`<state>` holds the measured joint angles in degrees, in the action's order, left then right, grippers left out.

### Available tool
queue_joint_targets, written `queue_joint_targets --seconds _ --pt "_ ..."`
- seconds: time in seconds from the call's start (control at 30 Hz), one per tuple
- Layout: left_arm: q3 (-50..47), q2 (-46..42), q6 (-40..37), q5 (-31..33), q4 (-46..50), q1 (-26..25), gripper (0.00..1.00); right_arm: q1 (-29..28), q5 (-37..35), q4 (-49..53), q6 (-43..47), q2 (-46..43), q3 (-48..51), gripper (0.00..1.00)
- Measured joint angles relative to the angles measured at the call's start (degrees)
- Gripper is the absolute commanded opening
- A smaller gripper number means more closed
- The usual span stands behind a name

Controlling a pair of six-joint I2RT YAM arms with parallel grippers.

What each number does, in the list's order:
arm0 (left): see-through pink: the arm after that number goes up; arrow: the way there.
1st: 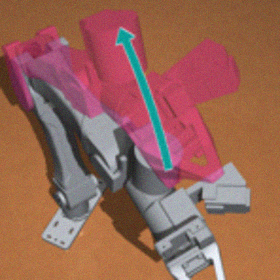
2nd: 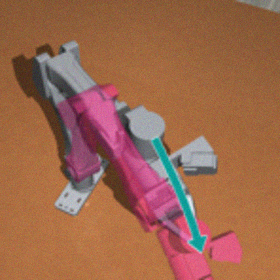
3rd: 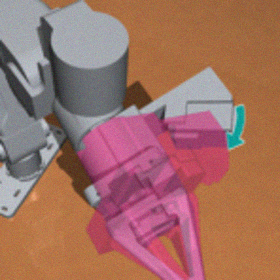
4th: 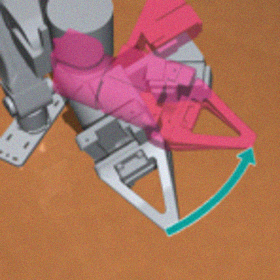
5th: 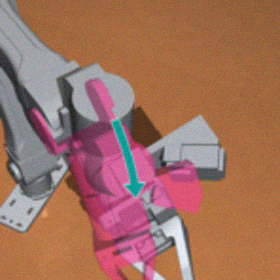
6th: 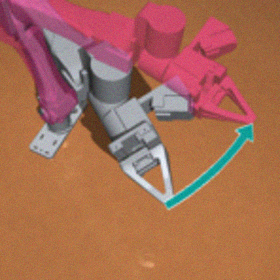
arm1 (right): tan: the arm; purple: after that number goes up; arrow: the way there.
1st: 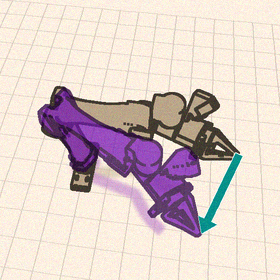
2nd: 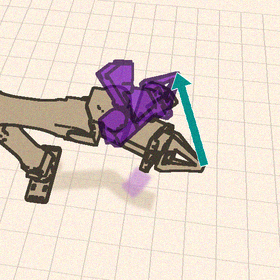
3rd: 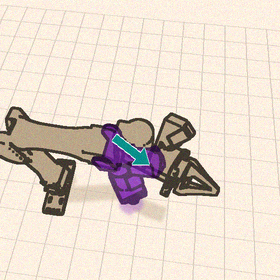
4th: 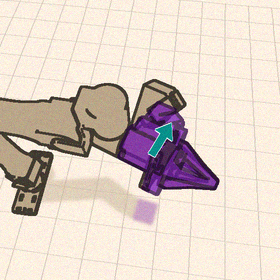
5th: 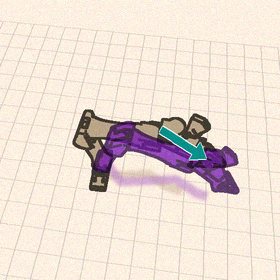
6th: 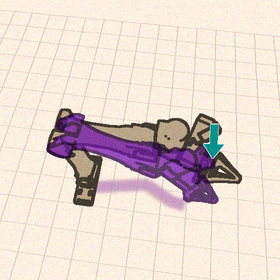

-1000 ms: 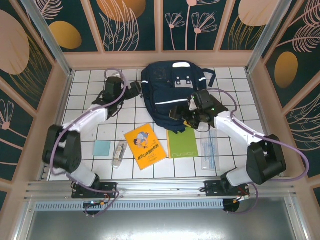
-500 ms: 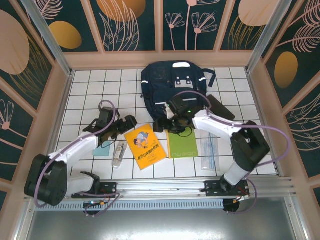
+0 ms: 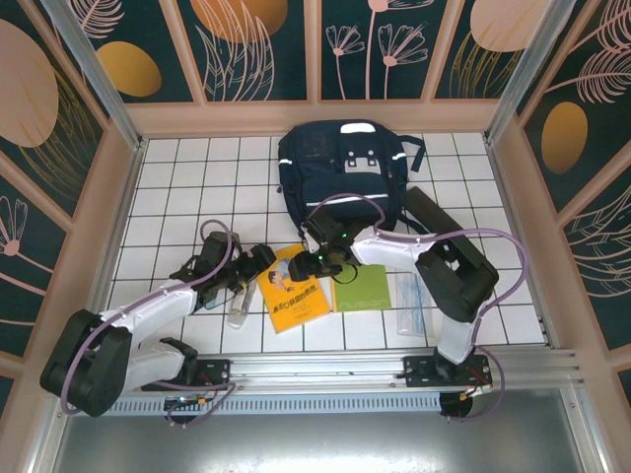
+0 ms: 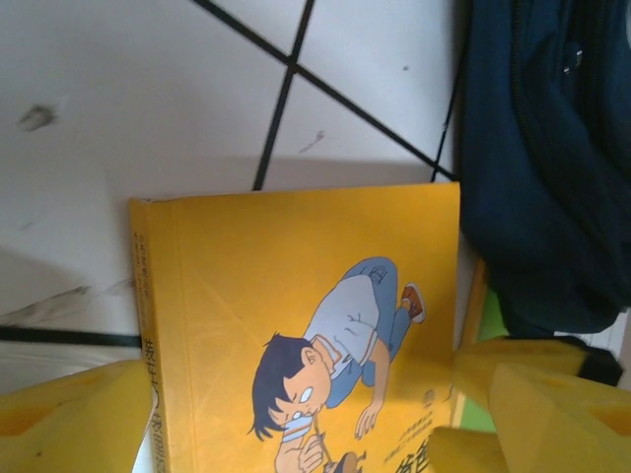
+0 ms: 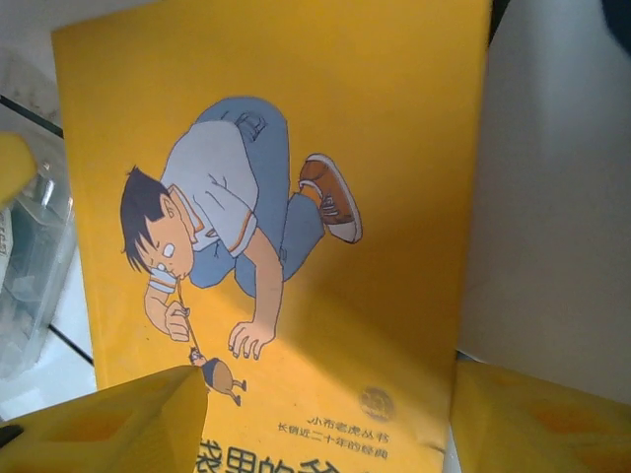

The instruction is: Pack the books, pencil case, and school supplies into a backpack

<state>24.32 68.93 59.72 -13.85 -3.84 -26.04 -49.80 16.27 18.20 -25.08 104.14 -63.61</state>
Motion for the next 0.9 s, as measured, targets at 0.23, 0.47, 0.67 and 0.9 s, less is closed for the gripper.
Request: queue_joint_targets --seconds 0.23,0.47,0.67,0.9 --pt "-0.1 2.3 1.4 1.5 -5.3 -0.5 0.89 -0.9 -1.4 0.2 -0.3 0.0 0.1 0.65" --pt "-0.2 2.4 2.1 2.6 -6.1 -0.8 0.90 -1.0 0.6 -0.1 -1.9 -5.0 0.7 0.64" --pt "-0.3 2.4 2.1 3.1 -6.5 -1.0 0.90 -1.4 5.0 -6.1 -4.5 -6.6 1.8 0.59" --pt "-0.8 1.7 2.5 3.8 -6.7 -1.2 0.91 -1.0 7.2 -9.9 -8.5 -6.1 4.5 0.24"
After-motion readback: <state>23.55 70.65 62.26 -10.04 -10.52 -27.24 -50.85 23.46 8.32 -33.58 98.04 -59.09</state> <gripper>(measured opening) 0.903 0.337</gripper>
